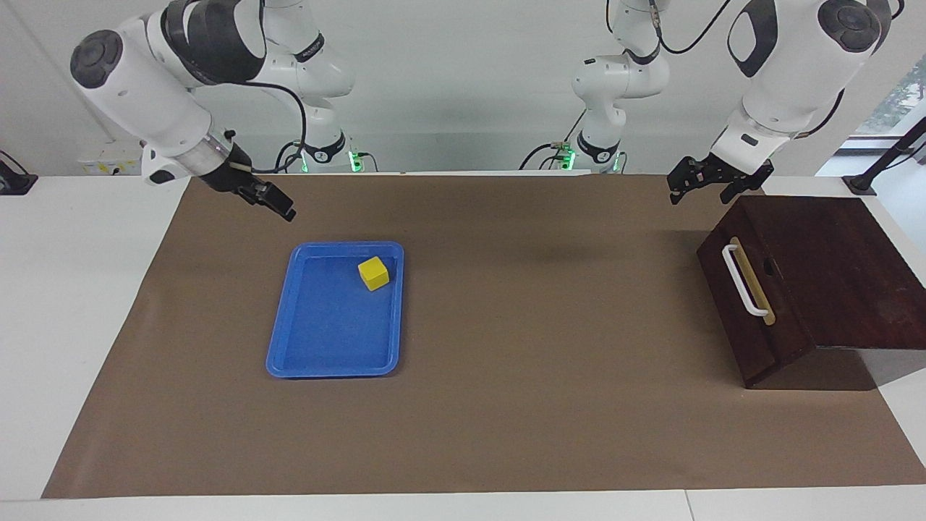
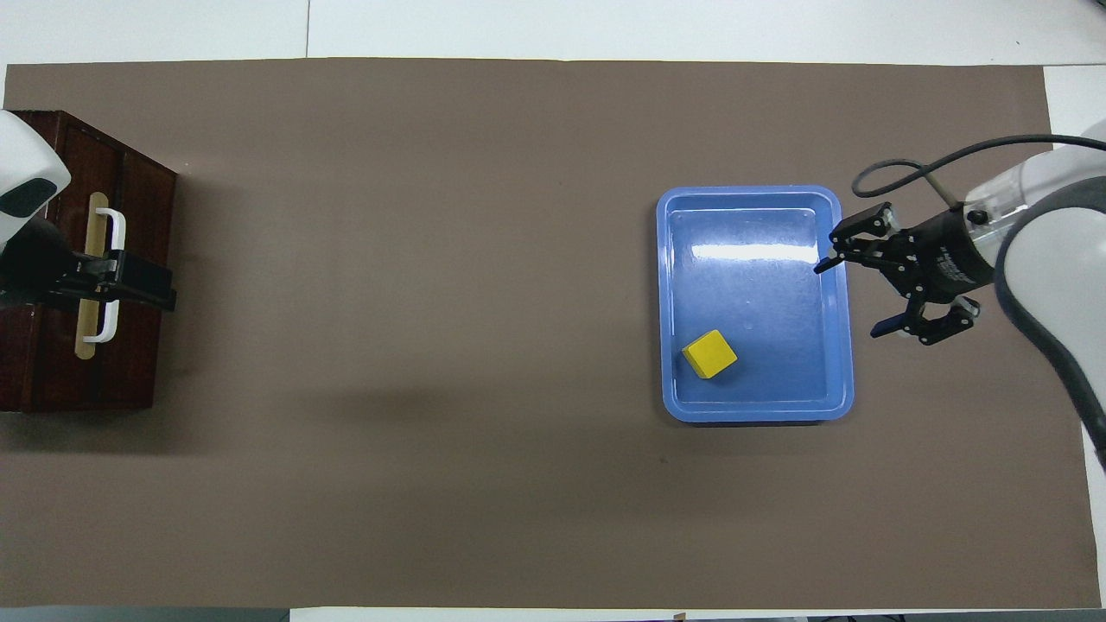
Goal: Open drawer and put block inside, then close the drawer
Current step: 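Move the right gripper over the yellow cube in the blue tray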
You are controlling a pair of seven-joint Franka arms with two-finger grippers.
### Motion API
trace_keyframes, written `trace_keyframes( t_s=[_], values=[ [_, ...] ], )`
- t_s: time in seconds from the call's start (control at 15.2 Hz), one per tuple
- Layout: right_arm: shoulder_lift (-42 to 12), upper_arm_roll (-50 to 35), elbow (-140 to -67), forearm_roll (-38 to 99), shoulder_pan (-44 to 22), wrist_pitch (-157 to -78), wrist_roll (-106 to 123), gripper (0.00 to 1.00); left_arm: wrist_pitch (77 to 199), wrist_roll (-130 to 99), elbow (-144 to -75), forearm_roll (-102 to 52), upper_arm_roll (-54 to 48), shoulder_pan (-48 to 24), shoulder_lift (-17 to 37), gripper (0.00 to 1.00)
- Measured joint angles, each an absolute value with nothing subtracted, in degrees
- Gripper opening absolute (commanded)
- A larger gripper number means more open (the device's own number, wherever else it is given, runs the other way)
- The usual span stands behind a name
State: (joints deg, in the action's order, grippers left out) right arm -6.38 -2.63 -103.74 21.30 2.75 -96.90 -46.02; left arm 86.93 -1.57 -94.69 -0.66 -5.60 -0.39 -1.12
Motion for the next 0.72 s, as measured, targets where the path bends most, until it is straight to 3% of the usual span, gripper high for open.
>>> trace_keyframes(
  t_s=[0.26,0.72],
  values=[
    [-8.3,-2.7,-108.4,27.7,-0.8,-101.9,-54.4,1.0,89.3,-1.5,-94.7,-0.4,-5.8,-0.5,-1.2,1.0],
    [-11.9,-2.2,-110.9,35.3,0.0,-102.7,-57.0,1.0,97.7,-1.4,-97.8,7.2,-6.0,-0.6,0.0,1.0]
  ],
)
